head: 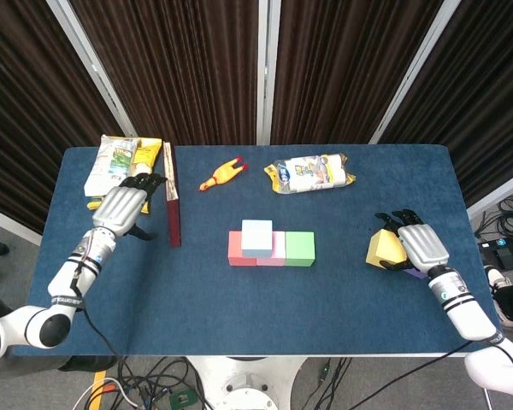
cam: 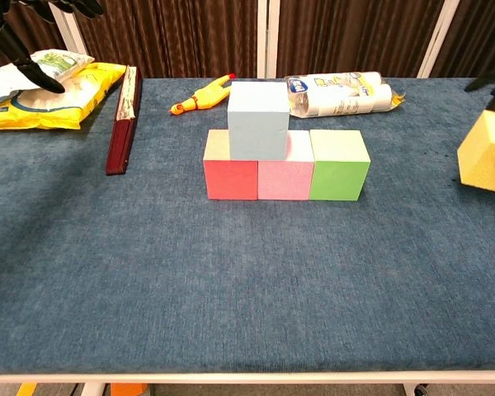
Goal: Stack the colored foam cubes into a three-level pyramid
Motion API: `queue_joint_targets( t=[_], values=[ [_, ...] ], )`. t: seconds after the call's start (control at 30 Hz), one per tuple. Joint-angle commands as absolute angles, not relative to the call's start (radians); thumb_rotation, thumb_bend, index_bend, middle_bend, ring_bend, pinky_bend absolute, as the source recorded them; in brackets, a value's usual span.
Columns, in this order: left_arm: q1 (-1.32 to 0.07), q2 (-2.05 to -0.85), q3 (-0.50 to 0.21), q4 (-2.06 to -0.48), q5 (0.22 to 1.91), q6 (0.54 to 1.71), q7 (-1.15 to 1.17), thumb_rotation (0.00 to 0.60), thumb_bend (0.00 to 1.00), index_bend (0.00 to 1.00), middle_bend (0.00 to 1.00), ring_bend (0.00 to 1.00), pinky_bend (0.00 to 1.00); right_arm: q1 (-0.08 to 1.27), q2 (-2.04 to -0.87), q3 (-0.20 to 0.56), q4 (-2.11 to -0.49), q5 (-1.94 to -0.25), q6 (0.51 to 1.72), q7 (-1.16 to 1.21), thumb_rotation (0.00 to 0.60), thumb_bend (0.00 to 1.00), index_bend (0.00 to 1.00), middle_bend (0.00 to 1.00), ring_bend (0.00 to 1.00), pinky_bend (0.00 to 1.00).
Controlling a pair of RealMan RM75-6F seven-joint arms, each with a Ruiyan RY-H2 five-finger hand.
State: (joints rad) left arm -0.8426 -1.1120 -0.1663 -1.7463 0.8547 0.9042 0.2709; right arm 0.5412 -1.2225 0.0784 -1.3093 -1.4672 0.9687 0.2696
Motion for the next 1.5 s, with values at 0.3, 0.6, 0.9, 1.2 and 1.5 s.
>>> queue_joint_targets(
  t=[0.3,0.6,0.9,1.2,1.5],
  values=[
    [-0.822,-1.088,-0.175,-1.771,0.855,0.929,0.264,0.600,0.06,0.09,0.06,0.00,0.12,0.723,-1.050,0.106,-1.457,-1.630,0.889,0.402,0.600,0.11,0.13,0.37,0.09,0.08],
    [-0.810,-1.083,-0.179,-1.773,0.856,0.935,0.254,0.600,0.06,0.09,0.06,0.00,0.12,0.828,-1.100,0.135,-1.488,-1.593,0.791,0.395,0.600,0.10,0.11,0.37,0.09,0.08],
    [-0.801,-1.085,-0.183,-1.761,0.871,0.928,0.236,0.600,0.06,0.09,0.06,0.00,0.12,0.843,-1.144,0.163,-1.570,-1.448,0.748,0.264,0.600,0.09,0.08,0.36,0.09,0.08],
    [-0.792,-1.087,-0.186,-1.754,0.892,0.922,0.215,0.600,0.06,0.09,0.06,0.00,0.12,0.876,-1.149,0.190,-1.631,-1.303,0.712,0.089,0.600,0.08,0.06,0.36,0.09,0.07],
    [-0.785,-1.093,-0.189,-1.738,0.912,0.912,0.192,0.600,0.07,0.09,0.06,0.00,0.12,0.922,-1.197,0.199,-1.655,-1.185,0.698,-0.054,0.600,0.08,0.05,0.36,0.09,0.06]
  ],
)
